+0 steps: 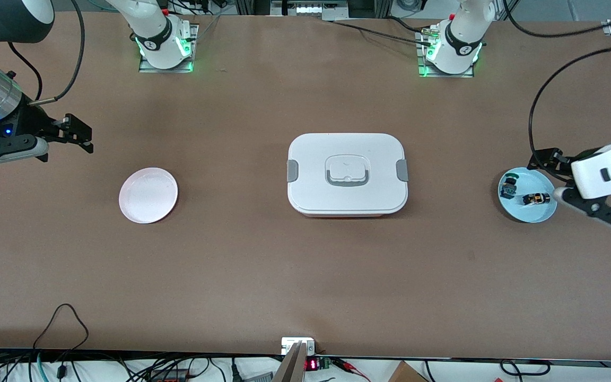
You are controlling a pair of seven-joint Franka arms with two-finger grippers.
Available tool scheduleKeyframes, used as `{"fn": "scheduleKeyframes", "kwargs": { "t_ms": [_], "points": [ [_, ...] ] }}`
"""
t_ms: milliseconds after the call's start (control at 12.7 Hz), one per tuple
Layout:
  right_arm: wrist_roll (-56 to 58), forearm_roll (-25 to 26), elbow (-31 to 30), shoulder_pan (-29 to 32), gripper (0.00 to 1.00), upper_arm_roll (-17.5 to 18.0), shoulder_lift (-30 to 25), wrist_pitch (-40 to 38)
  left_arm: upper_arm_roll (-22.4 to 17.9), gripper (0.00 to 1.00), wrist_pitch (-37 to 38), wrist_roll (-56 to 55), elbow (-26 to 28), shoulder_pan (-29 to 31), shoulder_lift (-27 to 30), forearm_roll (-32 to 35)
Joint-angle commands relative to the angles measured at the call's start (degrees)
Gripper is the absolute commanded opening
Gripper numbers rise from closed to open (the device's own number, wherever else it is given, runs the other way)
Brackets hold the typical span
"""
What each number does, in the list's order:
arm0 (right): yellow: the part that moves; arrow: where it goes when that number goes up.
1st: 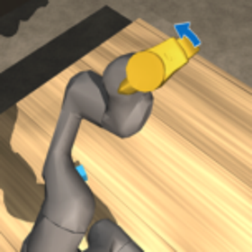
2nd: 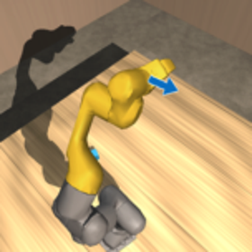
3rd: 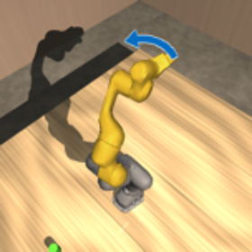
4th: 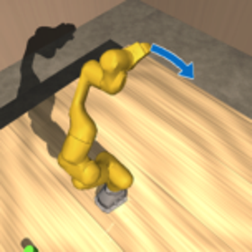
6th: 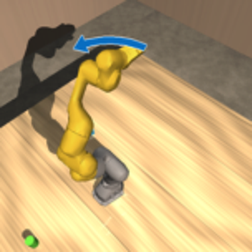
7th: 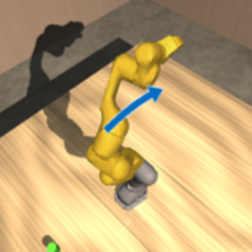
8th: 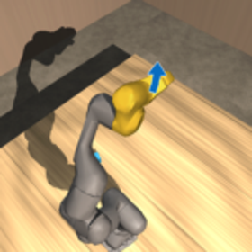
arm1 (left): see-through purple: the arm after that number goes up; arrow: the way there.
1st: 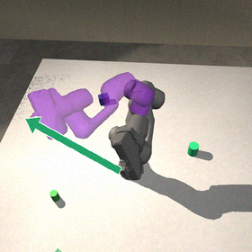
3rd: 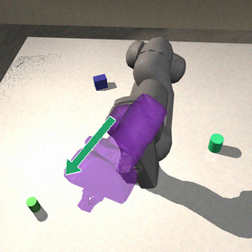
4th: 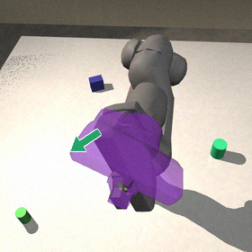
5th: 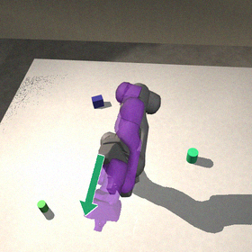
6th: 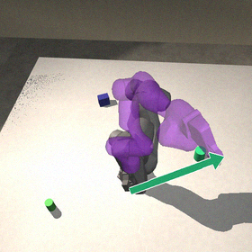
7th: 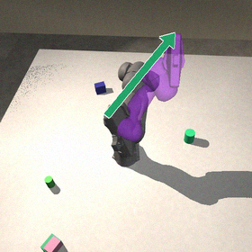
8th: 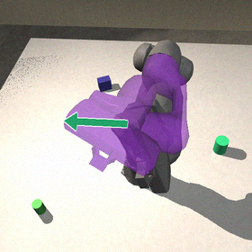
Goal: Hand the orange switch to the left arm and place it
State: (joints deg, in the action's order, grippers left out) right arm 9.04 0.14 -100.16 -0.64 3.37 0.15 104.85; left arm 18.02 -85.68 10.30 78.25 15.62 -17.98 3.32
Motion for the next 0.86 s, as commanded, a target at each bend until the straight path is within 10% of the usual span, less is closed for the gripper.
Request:
{"fn": "scheduleKeyframes", "kwargs": {
  "t_ms": [0,786],
  "points": [
    [-0.87,-0.05,1.19,-0.15,1.00,0.06,0.38,-0.79,-8.23,1.00,-11.32,-11.17,16.02,-6.45,13.29,-2.70],
    [-0.87,0.04,1.19,-0.15,1.00,0.06,0.38,-0.70,-17.75,1.00,-12.24,-11.44,22.92,-16.94,21.06,-2.88]
  ]
}}
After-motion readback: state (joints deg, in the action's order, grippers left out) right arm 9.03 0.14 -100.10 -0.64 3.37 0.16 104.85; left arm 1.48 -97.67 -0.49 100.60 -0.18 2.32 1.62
